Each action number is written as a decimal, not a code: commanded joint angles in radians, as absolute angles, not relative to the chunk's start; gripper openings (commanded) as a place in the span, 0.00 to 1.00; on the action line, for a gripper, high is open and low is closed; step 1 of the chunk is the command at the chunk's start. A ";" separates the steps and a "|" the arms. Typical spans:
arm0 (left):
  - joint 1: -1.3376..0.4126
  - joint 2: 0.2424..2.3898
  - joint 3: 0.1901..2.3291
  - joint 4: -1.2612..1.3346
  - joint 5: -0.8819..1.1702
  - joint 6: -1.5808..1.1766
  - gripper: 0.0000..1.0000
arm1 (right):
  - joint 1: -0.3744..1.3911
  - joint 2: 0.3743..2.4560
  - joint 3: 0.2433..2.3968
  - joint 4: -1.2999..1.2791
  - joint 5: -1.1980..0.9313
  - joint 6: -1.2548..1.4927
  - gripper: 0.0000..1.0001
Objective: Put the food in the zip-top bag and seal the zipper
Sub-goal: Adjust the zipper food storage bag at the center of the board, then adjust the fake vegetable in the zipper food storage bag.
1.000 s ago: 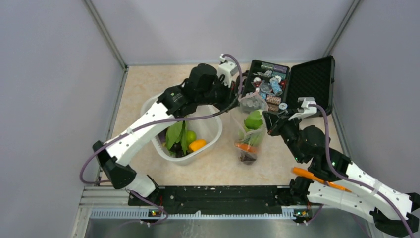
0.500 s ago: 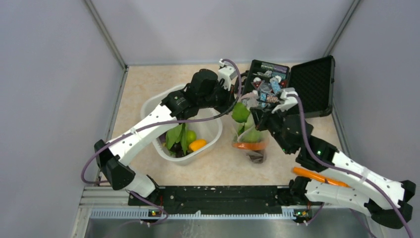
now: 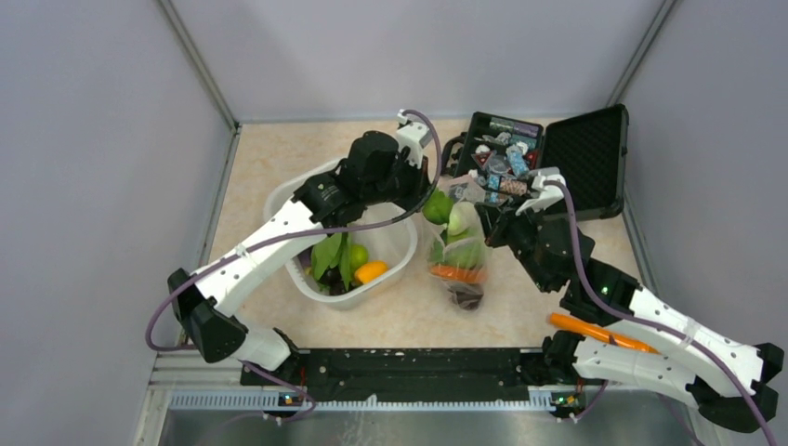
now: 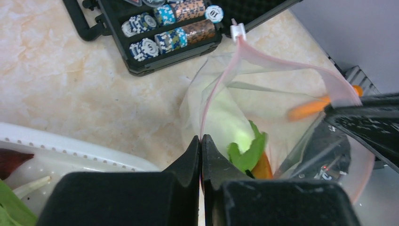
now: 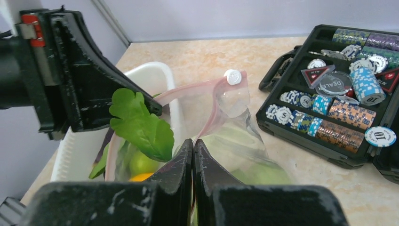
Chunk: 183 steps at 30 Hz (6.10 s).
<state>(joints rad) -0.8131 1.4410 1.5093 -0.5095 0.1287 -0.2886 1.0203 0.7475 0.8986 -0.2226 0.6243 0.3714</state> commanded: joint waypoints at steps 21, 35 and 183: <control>-0.820 1.438 1.573 -0.490 0.257 -0.283 0.00 | 1.016 0.728 0.954 -0.173 0.769 0.308 0.00; -0.818 1.412 1.457 -0.441 0.122 -0.317 0.00 | 1.016 0.800 1.089 -0.246 0.575 0.286 0.00; -0.998 1.343 0.999 0.014 0.101 -0.094 0.77 | 0.962 0.634 0.809 -0.135 0.596 0.602 0.00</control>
